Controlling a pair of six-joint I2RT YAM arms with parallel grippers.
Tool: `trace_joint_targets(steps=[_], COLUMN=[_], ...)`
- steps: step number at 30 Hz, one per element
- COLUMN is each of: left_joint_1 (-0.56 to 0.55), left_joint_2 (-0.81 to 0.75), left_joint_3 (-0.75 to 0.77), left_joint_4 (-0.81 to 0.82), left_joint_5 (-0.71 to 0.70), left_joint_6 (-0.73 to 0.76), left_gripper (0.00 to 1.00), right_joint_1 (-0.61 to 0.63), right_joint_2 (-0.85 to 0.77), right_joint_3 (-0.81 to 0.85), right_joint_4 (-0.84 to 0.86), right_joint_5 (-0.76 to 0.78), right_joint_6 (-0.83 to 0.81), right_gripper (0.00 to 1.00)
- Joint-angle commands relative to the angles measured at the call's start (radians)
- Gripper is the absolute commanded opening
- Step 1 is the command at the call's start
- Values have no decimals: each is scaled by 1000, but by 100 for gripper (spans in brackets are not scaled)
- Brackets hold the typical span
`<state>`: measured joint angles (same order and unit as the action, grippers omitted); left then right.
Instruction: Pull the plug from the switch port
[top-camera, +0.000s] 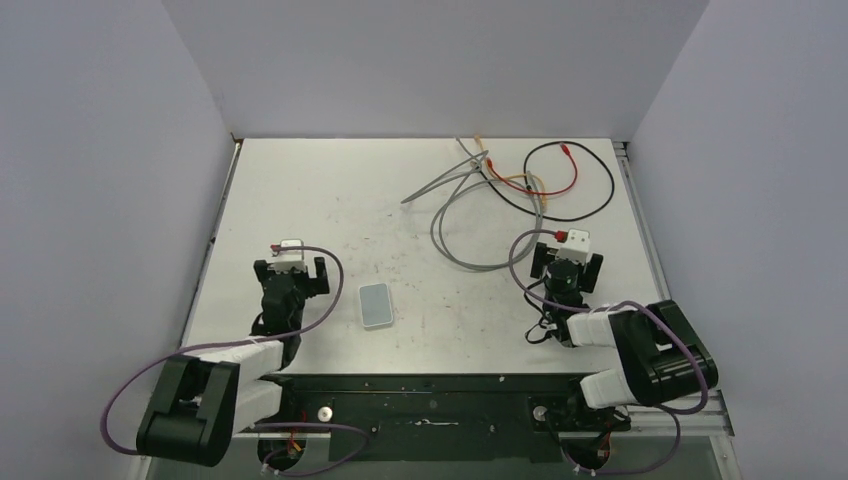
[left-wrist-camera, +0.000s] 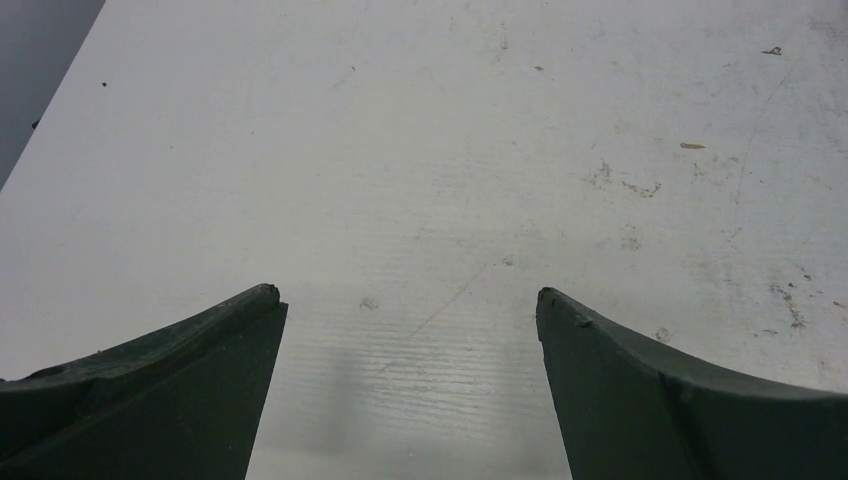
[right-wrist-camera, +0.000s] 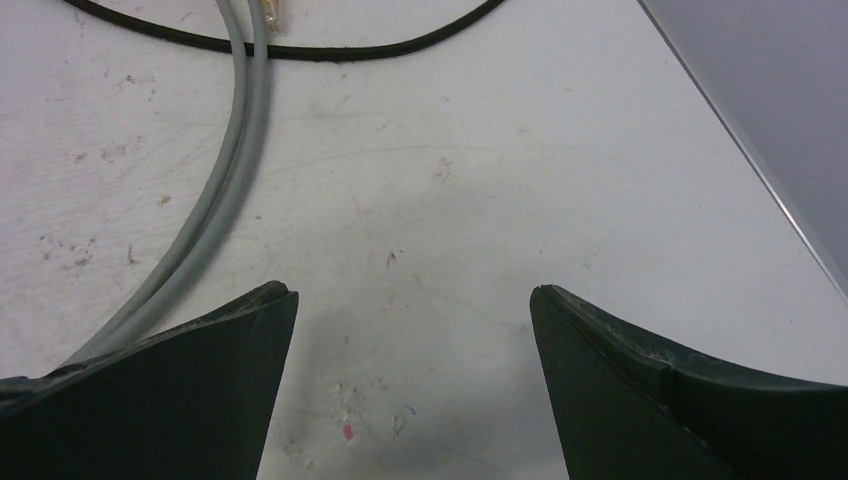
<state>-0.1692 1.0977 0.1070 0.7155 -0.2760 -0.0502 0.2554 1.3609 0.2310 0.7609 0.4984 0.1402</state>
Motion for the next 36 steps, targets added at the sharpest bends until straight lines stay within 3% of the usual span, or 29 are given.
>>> trace_joint_targets(steps=[1, 7, 8, 10, 14, 36], left_joint_1=[4, 34, 37, 37, 48, 48], left_joint_2=[115, 381, 385, 357, 370, 372], left_joint_3=[46, 48, 59, 95, 126, 126], left_joint_4=[311, 596, 576, 461, 424, 432], left_joint_5=[25, 9, -14, -25, -37, -41], left_joint_6=[75, 43, 20, 0, -16, -16], left_gripper=[96, 96, 96, 96, 96, 96], right_joint_1=[-13, -102, -103, -127, -146, -143], right_joint_2=[99, 247, 267, 247, 259, 253], right_joint_3=[30, -19, -28, -8, 2, 2], right_joint_4=[302, 520, 588, 496, 496, 486], right_joint_5=[41, -95, -97, -119, -109, -102], right_joint_6=[-96, -86, -98, -58, -42, -44], right_gripper=[90, 90, 90, 90, 90, 90])
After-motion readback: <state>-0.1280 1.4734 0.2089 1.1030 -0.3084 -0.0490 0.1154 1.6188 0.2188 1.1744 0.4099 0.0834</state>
